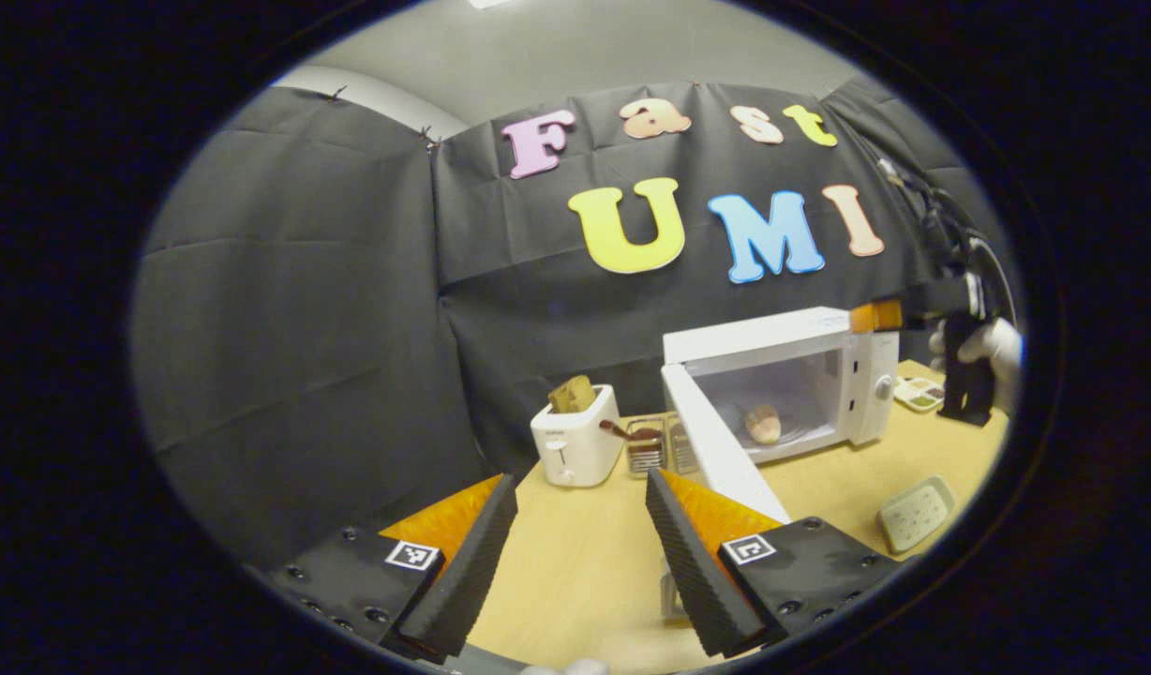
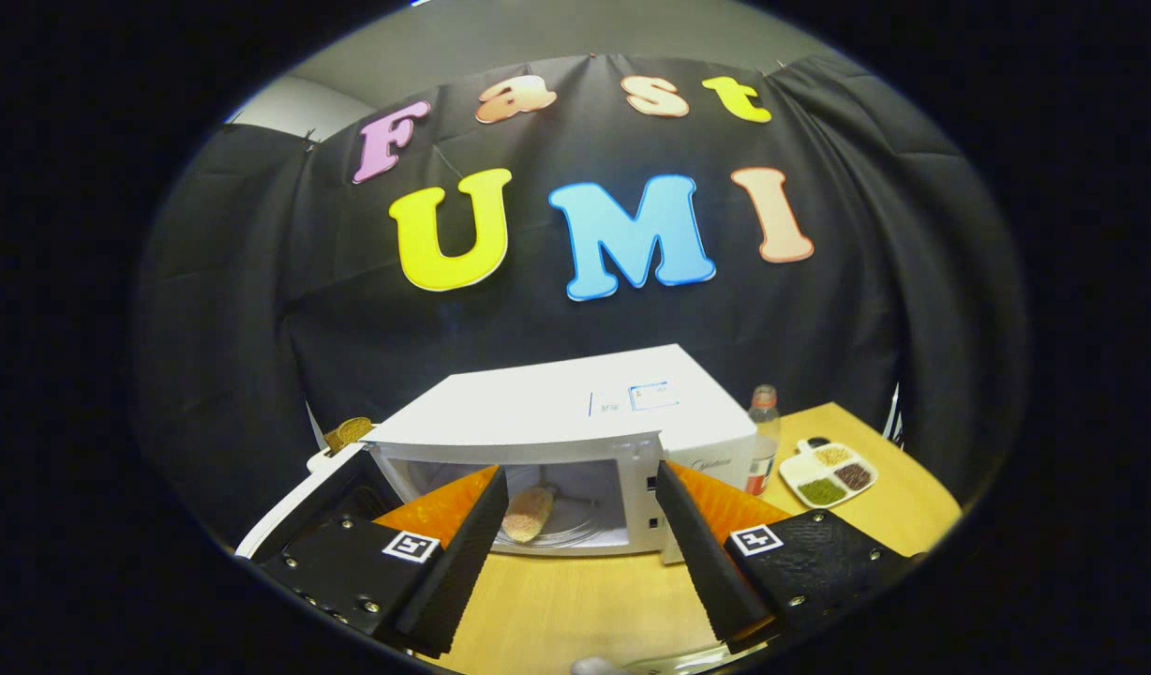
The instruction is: Open the microwave oven with the left hand, put the food in, and close the microwave oven.
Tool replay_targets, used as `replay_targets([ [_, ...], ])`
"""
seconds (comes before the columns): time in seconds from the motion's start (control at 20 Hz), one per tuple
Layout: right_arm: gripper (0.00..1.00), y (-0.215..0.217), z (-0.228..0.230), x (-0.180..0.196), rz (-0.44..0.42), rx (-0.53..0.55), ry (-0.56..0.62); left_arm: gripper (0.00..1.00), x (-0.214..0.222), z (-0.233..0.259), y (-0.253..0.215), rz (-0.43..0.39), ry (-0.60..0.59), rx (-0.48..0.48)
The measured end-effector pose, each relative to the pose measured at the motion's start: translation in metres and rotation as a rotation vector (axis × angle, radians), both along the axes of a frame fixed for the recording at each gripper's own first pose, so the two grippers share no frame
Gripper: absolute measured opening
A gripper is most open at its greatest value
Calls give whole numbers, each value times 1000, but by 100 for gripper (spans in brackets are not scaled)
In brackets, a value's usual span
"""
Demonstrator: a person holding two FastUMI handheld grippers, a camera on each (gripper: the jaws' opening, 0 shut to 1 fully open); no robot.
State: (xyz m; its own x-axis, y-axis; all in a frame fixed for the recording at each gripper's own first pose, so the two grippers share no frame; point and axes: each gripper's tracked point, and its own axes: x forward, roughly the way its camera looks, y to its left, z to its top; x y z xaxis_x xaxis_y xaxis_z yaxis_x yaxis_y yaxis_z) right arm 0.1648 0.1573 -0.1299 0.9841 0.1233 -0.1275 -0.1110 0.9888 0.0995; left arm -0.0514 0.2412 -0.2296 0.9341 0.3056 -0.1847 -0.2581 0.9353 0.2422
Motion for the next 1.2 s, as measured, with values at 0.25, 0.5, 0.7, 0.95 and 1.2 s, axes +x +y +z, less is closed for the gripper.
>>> replay_targets([
  [0.25, 97, -43, 37, -57, 21, -75, -28, 97, -16, -57, 22, 53, 70, -65],
  [0.5, 97, -82, 58, -90, -14, -99, -22, 94, -15, -87, 5, 39, 118, -66],
  [0.7, 97, -103, 60, -102, -37, -100, -18, 89, -11, -95, -31, -25, 134, -73],
  [0.95, 97, -137, 56, -106, -90, -88, 0, 89, 4, -102, -115, -180, 161, -73],
  [1.2, 97, -175, 54, -107, -160, -83, 4, 89, 35, -109, -202, -357, 156, -66],
])
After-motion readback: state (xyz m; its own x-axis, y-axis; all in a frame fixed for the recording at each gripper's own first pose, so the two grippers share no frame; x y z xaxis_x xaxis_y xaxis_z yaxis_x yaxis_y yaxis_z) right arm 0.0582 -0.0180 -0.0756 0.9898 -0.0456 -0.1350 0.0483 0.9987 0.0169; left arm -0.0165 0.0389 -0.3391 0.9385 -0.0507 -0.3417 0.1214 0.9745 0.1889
